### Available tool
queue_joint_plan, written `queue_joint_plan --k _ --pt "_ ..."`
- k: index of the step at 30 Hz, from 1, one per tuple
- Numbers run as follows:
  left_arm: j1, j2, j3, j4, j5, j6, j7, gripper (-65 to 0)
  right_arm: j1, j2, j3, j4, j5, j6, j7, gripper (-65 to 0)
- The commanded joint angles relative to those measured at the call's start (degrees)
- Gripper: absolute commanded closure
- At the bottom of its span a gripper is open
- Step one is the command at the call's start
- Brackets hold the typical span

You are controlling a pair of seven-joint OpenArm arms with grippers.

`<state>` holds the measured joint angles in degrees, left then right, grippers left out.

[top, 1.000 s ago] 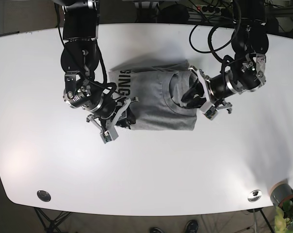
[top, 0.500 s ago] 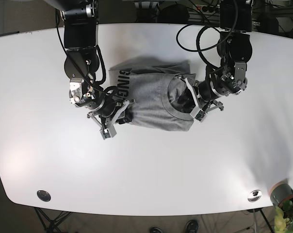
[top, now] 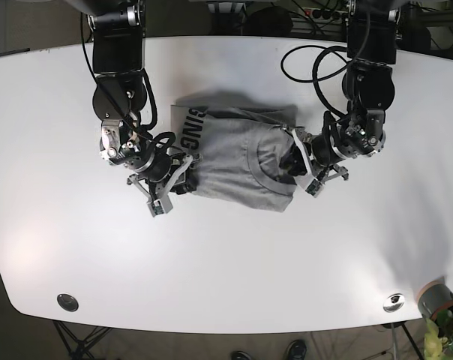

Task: Fold the T-shirt properly
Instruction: 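Rotate the folded grey shirt with both grippers on the table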

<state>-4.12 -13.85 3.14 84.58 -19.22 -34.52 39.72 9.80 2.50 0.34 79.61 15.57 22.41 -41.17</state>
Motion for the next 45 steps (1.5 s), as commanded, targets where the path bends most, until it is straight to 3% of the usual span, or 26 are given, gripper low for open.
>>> queue_joint_plan --k 1,7,11,15,23,27,32,37,45 --pt "0.6 -0.4 -2.5 7.7 -1.2 -0.1 -0.6 -11.4 1.5 0.3 0.2 3.4 0.6 0.05 0.2 -11.1" --pt "6.9 -0.2 -4.2 19.7 -1.2 -0.1 5.9 -11.4 3.9 1.3 0.2 1.8 0.3 0.05 0.2 -10.9" --pt "12.9 -0.2 -4.1 23.4 -1.2 -0.1 6.6 -11.4 5.9 1.7 0.2 -2.5 0.1 0.14 2.2 -10.9" --pt "17.4 -0.3 -4.1 23.3 -1.0 -0.1 6.6 -11.4 7.5 3.3 -0.1 -7.7 0.5 0.14 6.4 -10.9" --pt "19.0 -0.2 -4.0 16.6 -1.2 -0.1 6.5 -11.4 9.3 3.6 -0.1 -14.3 0.2 0.22 10.8 -10.9" --pt "16.4 -0.2 -4.0 13.0 -1.2 -0.1 5.4 -11.4 8.9 3.6 -0.1 -14.3 0.2 0.4 11.0 -10.9" --pt "11.5 -0.2 -4.0 8.4 -1.0 -0.1 4.7 -11.4 6.3 3.6 0.1 -14.0 0.2 4.09 11.1 -10.9" --pt "6.5 -0.3 -4.0 4.1 -1.0 -0.1 4.7 -11.4 2.8 4.0 0.1 -11.5 0.3 4.44 11.1 -10.8" --pt "-4.3 -0.2 -4.0 -7.4 -0.9 -0.1 4.5 -11.4 -6.8 4.0 0.1 2.1 0.6 4.18 10.8 -10.8"
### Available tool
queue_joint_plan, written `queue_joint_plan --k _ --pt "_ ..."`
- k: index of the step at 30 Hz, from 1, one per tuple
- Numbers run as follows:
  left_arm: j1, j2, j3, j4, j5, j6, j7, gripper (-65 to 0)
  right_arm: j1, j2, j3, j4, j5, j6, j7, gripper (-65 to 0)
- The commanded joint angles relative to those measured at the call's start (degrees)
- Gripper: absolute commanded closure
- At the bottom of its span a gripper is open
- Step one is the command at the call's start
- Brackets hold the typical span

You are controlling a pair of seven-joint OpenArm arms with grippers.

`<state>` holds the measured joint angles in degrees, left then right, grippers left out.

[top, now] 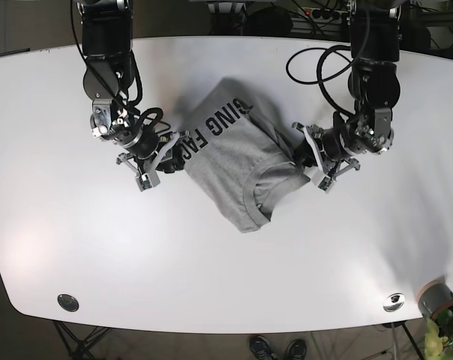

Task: Fold the T-shirt properly
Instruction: 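Rotate the folded grey shirt with both grippers on the table, then release with the right gripper and grasp the folded shirt with the left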

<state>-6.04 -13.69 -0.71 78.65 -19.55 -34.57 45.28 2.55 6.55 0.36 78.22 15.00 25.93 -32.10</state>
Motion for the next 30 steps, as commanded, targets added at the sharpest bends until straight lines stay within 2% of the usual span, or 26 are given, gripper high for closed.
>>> queue_joint_plan --k 1,5,15,19,22,27,29,30 --pt "-4.2 -0.2 -0.1 -3.6 -0.5 0.0 -1.0 -11.4 -0.7 0.0 0.1 4.9 1.1 0.66 1.7 -10.8" --pt "-10.3 -0.2 0.0 -9.9 -0.5 0.0 -1.1 -11.4 -4.5 -0.5 -0.1 8.5 1.1 0.57 1.7 -10.8" --pt "-18.3 1.3 0.8 -15.9 -0.5 0.0 -1.2 -11.4 -9.4 -5.3 -0.2 12.3 0.8 0.57 0.5 -10.8" --pt "-19.2 1.1 3.2 -14.5 -0.6 0.1 -1.2 -11.4 -9.4 -5.9 -0.5 14.6 1.0 0.66 -2.5 -10.8" --pt "-19.1 0.9 3.2 -11.4 -0.6 0.2 -1.2 -11.4 -9.4 -5.7 -3.2 16.0 1.0 0.57 -3.0 -10.8" --pt "-18.6 -0.4 3.5 -5.4 -0.5 0.3 -1.0 -11.5 -9.4 -5.6 -2.4 16.5 1.0 0.57 -3.1 -10.8" --pt "-16.8 -0.5 3.5 -2.7 -0.4 0.7 -0.9 -13.5 -9.4 -5.4 -2.4 16.5 0.9 0.57 -3.1 -10.8" --pt "-15.7 -0.5 3.6 -0.5 -0.1 2.1 -0.9 -17.1 -9.3 -5.4 -2.4 16.5 0.8 0.57 -3.1 -10.8"
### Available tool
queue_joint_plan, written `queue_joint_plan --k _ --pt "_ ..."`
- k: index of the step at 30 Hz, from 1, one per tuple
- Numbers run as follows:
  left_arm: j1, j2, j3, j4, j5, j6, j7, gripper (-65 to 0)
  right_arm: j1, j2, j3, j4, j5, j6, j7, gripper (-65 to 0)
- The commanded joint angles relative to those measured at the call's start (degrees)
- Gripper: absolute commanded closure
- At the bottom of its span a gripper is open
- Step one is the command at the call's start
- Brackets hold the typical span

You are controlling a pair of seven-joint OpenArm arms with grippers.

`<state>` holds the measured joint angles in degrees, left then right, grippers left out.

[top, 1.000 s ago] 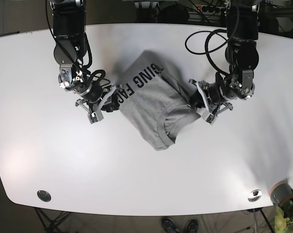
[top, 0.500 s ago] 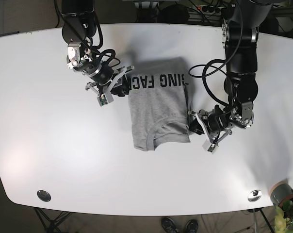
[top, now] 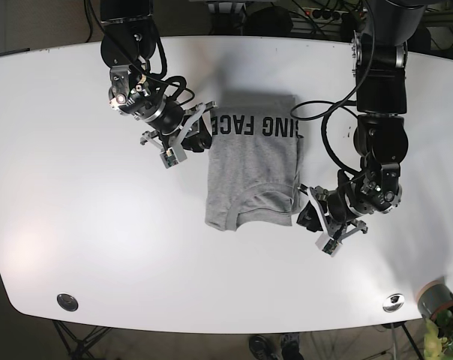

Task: Fold the T-shirt properly
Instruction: 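Release with the right gripper and grasp the folded shirt with the left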

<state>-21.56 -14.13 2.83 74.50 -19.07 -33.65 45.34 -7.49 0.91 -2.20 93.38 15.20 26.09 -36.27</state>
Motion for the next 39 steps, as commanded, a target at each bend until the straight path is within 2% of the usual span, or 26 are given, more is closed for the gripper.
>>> queue_joint_plan --k 1,4,7,12,22,27,32,37,39 --pt "0.4 -0.1 0.0 5.3 -0.1 2.7 -1.0 -20.1 0.8 0.5 0.1 1.3 0.6 0.42 1.1 -10.8" --pt "3.1 0.9 0.1 11.8 4.1 10.2 -1.1 -33.5 0.8 2.1 0.0 1.3 0.9 0.42 1.1 -10.8" --pt "6.1 3.4 2.0 18.2 8.0 16.2 -1.2 -41.5 0.8 2.3 0.0 1.3 0.9 0.42 1.1 -10.8" --pt "9.6 6.4 5.6 23.5 13.6 21.6 -3.6 -42.6 0.9 3.3 0.1 1.3 0.9 0.42 1.1 -10.8" --pt "16.9 12.9 15.1 22.4 22.5 34.6 -16.5 -42.9 1.1 5.8 1.5 1.3 1.0 0.42 1.1 -10.8" --pt "18.7 14.7 17.0 19.1 23.5 37.3 -20.3 -42.9 2.0 5.9 4.7 1.1 1.0 0.68 1.0 -10.8" --pt "19.1 14.4 20.6 12.1 23.5 39.2 -24.6 -42.8 3.0 6.0 7.0 1.0 1.0 0.77 -1.1 -10.8" --pt "18.8 14.2 20.7 3.5 23.2 38.9 -25.2 -42.4 3.7 6.0 7.3 1.0 1.0 0.77 -1.2 -10.8" --pt "18.7 12.6 20.6 1.7 23.1 38.1 -25.1 -42.5 3.8 6.0 7.3 1.0 1.0 0.77 -1.2 -10.8"
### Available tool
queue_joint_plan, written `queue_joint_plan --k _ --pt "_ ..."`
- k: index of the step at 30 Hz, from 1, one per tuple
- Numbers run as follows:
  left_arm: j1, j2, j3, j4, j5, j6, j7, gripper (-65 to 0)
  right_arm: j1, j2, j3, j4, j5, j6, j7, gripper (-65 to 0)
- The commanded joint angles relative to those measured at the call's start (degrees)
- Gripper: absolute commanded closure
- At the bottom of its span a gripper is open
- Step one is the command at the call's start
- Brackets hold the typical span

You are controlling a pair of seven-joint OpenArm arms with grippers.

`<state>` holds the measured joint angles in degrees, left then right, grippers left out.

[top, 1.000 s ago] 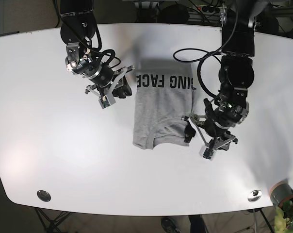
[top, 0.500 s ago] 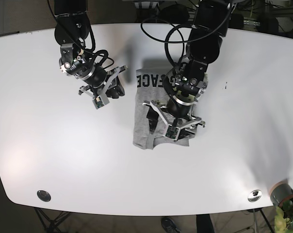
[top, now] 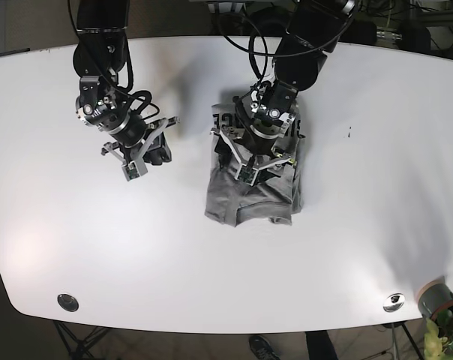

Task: Fold the T-shirt properly
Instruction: 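Release with the right gripper and grasp the folded shirt with the left, then carry the folded grey shirt with the left gripper off the table edge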

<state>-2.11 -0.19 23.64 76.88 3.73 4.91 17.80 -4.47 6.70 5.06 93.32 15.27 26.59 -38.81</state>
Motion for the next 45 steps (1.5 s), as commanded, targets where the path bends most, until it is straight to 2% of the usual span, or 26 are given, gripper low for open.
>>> queue_joint_plan --k 1,6,10,14,18,23,28,35,40,45 --pt "-0.7 -2.2 -0.2 -0.8 0.3 -1.3 2.6 -42.6 0.8 0.2 0.1 1.1 1.0 0.27 1.3 -10.8" --pt "0.4 -8.3 -2.8 -1.0 -0.3 -10.7 2.8 -42.4 0.8 0.2 0.1 1.1 1.0 0.27 1.4 -10.8" --pt "2.1 -12.7 -11.0 -1.1 -2.4 -18.6 3.2 -42.2 0.8 -0.1 0.1 1.1 1.0 0.27 1.4 -10.8" --pt "2.0 -17.1 -17.5 -2.3 -2.4 -25.1 7.6 -42.1 0.8 -0.1 0.1 1.1 1.0 0.27 1.4 -10.8" --pt "1.6 -22.2 -22.9 -5.8 -2.4 -29.8 10.4 -42.1 0.8 -0.1 0.1 1.1 1.0 0.27 1.4 -10.8" --pt "-0.1 -28.8 -27.7 -13.5 -2.5 -33.3 9.8 -42.1 0.8 -0.1 0.1 1.2 1.0 0.27 1.4 -10.8" --pt "-2.2 -35.1 -30.5 -24.2 -2.5 -37.1 6.0 -42.1 0.8 -0.1 0.1 1.3 1.0 0.27 1.4 -10.8" --pt "-4.4 -42.3 -30.7 -40.0 -2.6 -38.8 -5.3 -42.1 0.8 -0.2 0.1 1.4 1.0 0.27 1.6 -10.8" --pt "-4.1 -45.2 -31.2 -42.4 -3.0 -39.6 -10.9 -42.1 0.8 -0.2 0.1 1.4 1.0 0.27 1.6 -10.8" --pt "-3.9 -47.2 -36.3 -42.4 -9.9 -44.9 -13.0 -41.9 0.6 -0.2 -0.2 1.5 1.0 0.27 1.7 -10.8"
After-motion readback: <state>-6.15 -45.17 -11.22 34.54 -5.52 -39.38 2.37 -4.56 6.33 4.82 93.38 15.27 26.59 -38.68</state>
